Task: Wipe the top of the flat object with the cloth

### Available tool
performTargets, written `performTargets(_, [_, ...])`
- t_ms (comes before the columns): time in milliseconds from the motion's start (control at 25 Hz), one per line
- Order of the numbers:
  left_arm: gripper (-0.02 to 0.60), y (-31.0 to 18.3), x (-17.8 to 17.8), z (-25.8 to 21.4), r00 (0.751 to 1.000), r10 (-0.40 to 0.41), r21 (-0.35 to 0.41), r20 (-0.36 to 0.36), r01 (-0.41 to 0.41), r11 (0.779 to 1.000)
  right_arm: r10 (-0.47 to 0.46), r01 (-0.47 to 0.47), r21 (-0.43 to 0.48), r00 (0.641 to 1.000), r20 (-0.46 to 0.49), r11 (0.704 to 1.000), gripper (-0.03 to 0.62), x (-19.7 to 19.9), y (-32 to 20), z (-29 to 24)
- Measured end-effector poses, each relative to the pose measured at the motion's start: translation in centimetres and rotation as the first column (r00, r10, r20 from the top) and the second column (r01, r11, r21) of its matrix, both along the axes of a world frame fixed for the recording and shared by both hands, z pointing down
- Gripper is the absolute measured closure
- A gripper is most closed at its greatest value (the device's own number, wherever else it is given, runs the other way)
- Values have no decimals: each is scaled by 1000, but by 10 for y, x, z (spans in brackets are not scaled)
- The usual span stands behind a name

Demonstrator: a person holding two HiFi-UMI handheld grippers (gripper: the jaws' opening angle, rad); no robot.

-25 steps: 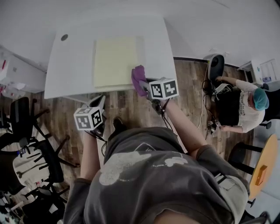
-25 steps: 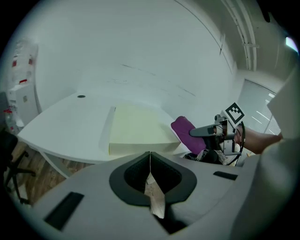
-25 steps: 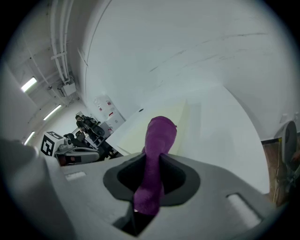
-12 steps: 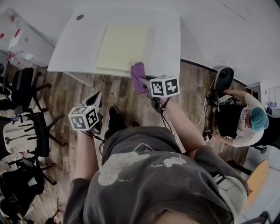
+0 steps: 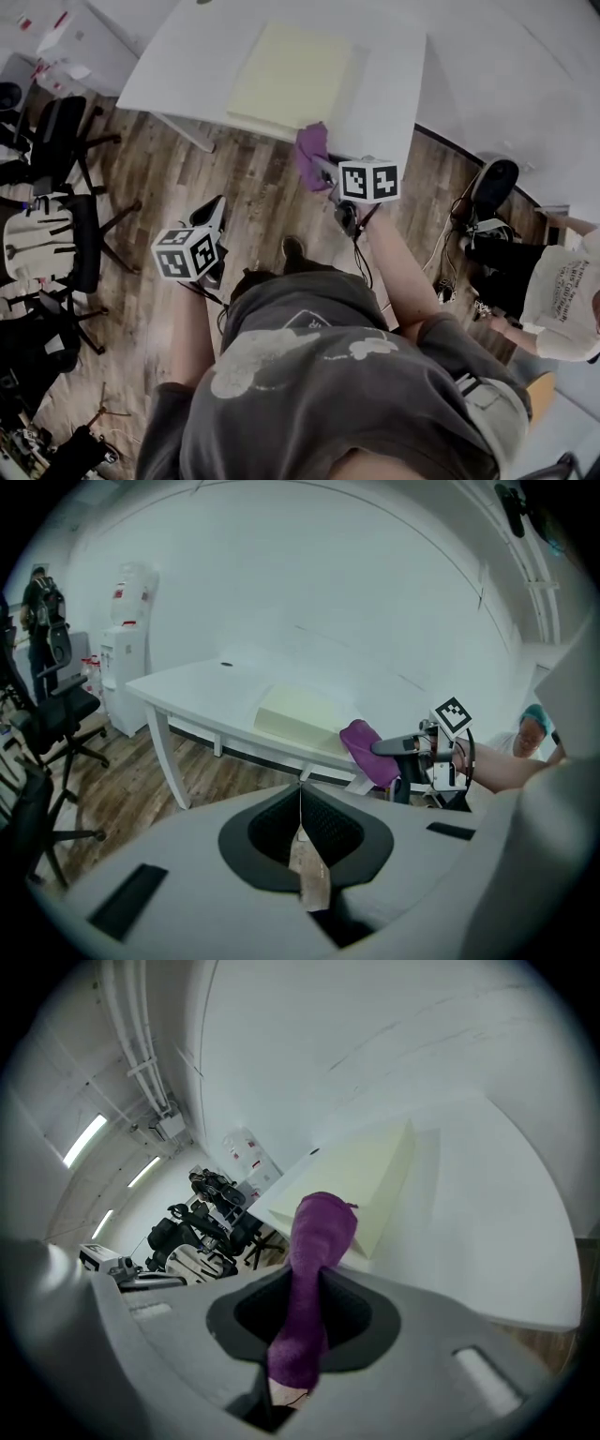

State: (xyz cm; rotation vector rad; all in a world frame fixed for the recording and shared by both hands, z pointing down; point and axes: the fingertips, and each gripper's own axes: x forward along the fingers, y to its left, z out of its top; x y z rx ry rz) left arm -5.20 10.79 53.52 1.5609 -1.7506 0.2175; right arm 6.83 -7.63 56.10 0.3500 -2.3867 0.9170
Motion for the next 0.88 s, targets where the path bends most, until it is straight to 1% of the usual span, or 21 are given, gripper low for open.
performTargets(120, [581, 6, -4, 5, 1000, -23, 2, -8, 23, 1000, 2, -2, 2, 1000, -6, 1000, 519, -4, 0, 5])
performTargets(240, [581, 18, -5, 4, 1000, -23, 15, -3, 23, 1000, 1, 0, 17, 1000, -19, 1000, 519, -6, 10, 5])
performTargets(320, [581, 32, -9, 4, 1000, -31, 19, 1, 31, 999, -2, 2, 27, 1000, -22, 1000, 519, -8, 22, 0])
performTargets(440, [581, 51, -11, 3, 999, -45, 25, -13, 45, 999, -15, 16, 33, 1000, -27, 999, 519, -10, 44, -5])
performTargets(880, [581, 100, 2, -6, 999, -44, 58, -16, 45, 997, -50, 51, 39, 998, -36, 998, 519, -1, 107, -10])
